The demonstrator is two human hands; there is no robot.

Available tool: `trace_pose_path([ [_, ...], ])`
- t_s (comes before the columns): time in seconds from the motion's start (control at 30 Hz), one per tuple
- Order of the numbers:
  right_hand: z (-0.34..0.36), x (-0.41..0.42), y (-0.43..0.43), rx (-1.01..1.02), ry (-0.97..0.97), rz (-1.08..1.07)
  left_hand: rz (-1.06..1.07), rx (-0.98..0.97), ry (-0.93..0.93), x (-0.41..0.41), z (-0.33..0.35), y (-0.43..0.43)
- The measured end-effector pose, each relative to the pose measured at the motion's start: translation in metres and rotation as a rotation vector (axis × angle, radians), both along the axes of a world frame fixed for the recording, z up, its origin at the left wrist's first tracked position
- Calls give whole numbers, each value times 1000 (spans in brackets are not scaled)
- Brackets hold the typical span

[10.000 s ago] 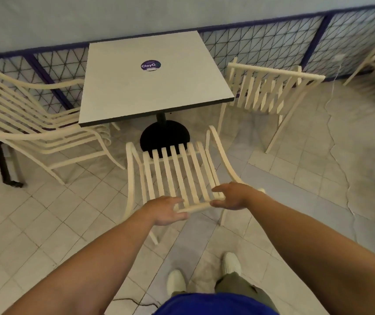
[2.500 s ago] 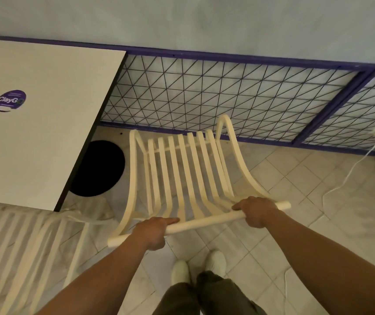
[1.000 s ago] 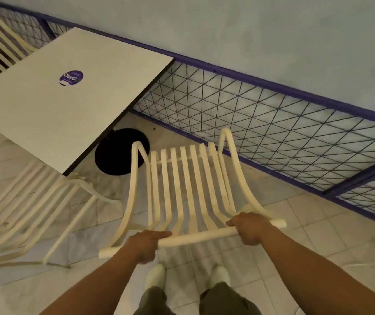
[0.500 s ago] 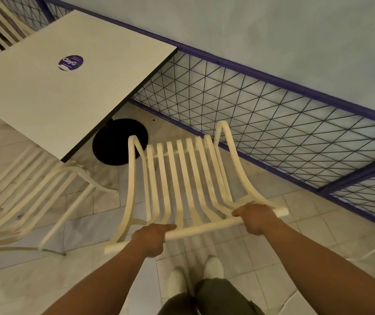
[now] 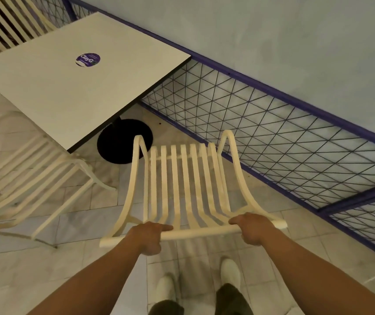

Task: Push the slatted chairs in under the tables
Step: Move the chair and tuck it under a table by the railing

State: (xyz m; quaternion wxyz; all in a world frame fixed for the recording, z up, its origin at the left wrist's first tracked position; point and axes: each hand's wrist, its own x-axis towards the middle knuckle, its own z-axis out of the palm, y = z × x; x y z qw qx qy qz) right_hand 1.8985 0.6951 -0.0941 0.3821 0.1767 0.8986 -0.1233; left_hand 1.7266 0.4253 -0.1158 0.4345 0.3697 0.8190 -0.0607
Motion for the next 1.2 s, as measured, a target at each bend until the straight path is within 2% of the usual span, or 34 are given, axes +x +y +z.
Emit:
trace_pose_path([
  [0.17,-4,-3,12,-76,-36,53,24,-24,-25,-2,0,2],
  [0.4,-7,-5,17,-106,-37,118,49,-23,79,8,-6,2],
  [0.93,-4,5,49,-68,-33,206,88,4,109,43,-5,19],
  [1.2,0,5,89,-44,-6,326,213,8,89,81,-7,45],
])
